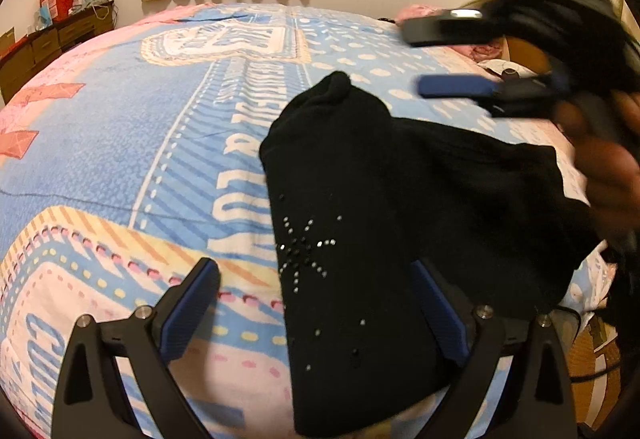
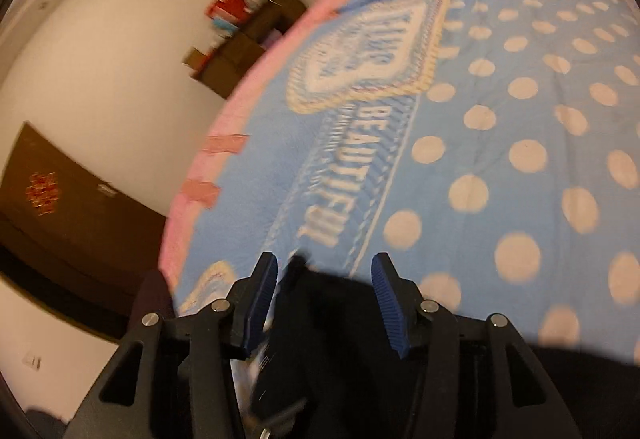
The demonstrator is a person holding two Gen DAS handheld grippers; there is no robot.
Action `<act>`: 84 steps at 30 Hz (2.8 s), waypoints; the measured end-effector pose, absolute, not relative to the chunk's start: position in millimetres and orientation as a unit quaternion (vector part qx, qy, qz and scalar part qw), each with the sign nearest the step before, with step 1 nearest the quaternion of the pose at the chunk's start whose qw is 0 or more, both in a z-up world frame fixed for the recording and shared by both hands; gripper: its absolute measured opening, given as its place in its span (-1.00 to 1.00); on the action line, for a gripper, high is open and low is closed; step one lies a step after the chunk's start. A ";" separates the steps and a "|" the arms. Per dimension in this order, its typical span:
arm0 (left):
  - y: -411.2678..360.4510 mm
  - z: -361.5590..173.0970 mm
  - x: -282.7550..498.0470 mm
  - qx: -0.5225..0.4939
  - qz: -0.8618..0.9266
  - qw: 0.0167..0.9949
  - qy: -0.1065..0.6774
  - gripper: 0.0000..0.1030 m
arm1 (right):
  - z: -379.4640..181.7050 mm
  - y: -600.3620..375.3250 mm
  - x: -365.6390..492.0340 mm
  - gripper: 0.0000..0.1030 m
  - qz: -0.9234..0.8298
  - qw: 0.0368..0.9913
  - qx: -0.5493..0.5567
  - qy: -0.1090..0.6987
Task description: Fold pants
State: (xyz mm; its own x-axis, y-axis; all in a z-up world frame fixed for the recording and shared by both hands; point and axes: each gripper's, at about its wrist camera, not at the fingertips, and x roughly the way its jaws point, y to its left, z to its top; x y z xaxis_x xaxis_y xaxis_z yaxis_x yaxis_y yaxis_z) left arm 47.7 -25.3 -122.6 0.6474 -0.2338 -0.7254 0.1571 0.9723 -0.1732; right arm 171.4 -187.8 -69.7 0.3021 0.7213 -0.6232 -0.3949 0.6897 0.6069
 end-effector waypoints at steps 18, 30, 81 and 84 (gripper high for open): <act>-26.4 -131.3 42.5 -0.037 -0.100 0.909 0.402 1.00 | -110.0 -219.7 126.4 0.09 0.336 0.789 0.206 0.472; -22.8 -128.6 39.1 -0.039 -0.099 0.909 0.404 1.00 | -95.3 -269.2 62.5 0.11 0.308 0.828 0.188 0.430; -33.3 -118.9 45.8 0.012 -0.074 0.921 0.381 1.00 | -124.6 -376.0 110.7 -0.34 0.189 0.858 0.263 0.398; -32.6 -118.5 46.3 0.012 -0.073 0.921 0.382 1.00 | -125.5 -375.8 113.8 -0.34 0.189 0.860 0.264 0.395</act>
